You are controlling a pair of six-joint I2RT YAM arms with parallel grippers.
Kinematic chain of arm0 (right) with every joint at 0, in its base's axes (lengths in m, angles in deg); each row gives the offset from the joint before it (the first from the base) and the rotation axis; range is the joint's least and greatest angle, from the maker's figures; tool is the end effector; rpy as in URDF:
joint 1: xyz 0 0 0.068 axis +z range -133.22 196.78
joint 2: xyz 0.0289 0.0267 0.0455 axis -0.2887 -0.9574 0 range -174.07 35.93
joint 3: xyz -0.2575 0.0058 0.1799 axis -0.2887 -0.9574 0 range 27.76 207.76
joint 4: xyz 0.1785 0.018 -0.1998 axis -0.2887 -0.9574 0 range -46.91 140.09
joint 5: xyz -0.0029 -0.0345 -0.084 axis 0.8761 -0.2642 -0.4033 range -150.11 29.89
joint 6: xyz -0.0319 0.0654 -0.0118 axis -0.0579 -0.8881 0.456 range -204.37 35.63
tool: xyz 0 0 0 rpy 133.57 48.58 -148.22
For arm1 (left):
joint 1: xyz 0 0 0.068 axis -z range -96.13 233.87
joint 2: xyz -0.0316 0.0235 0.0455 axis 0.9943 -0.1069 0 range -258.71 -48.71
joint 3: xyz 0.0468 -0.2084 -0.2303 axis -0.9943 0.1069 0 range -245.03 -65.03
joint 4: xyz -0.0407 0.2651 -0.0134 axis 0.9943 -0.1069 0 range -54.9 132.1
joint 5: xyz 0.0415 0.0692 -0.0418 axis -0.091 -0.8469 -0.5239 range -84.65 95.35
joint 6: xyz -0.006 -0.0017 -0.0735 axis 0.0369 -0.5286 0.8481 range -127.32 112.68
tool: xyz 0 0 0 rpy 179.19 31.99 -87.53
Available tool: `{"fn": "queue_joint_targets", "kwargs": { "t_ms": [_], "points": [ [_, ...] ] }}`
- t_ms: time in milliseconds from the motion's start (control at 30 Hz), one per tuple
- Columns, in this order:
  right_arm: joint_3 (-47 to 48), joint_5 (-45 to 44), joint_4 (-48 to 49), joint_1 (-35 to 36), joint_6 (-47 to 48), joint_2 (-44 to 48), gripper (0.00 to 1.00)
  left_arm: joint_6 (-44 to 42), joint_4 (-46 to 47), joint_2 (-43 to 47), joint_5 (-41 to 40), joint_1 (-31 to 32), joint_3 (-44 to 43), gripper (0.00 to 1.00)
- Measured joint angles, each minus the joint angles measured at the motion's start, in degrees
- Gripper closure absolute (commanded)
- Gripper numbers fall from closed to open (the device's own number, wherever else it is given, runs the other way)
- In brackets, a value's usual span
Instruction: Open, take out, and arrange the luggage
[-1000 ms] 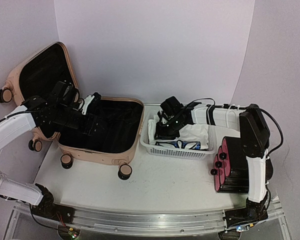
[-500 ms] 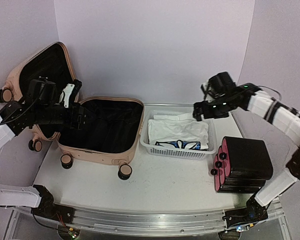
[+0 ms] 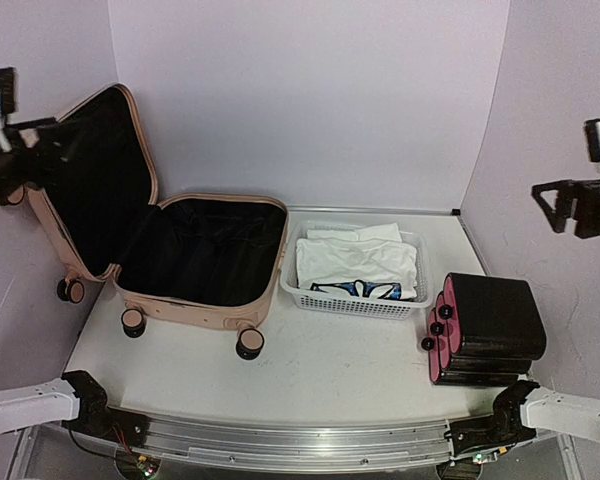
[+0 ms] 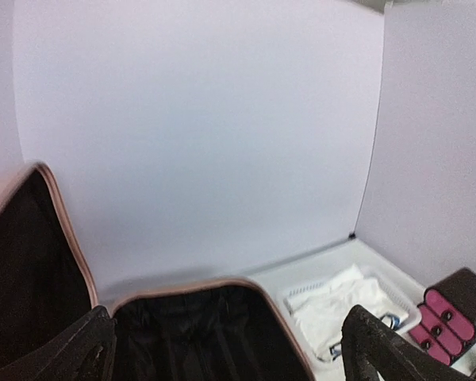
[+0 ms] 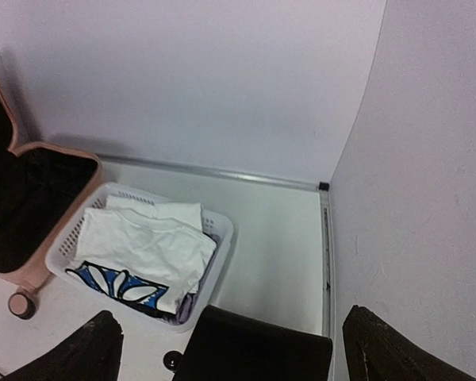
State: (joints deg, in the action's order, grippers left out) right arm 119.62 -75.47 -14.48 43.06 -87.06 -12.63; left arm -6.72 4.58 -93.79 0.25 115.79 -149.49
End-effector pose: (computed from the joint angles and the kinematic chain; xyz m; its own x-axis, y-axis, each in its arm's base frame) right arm 0.0826 0.0226 0.5118 -0.3347 -0.1146 -0.9353 -0.1902 0.9804 -0.0521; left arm 0.0844 -0.0460 0.5415 0.0230 -0.0267 -0.9994 0.4516 0.8921 -0.0134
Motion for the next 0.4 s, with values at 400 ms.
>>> {"fn": "queue_joint_targets", "kwargs": {
  "t_ms": [400],
  "points": [
    [5.5,4.3,0.7,0.0,1.1,7.0,0.02,-3.9,5.8,8.5,-0.1,0.0,-5.3,0.01]
  ]
}}
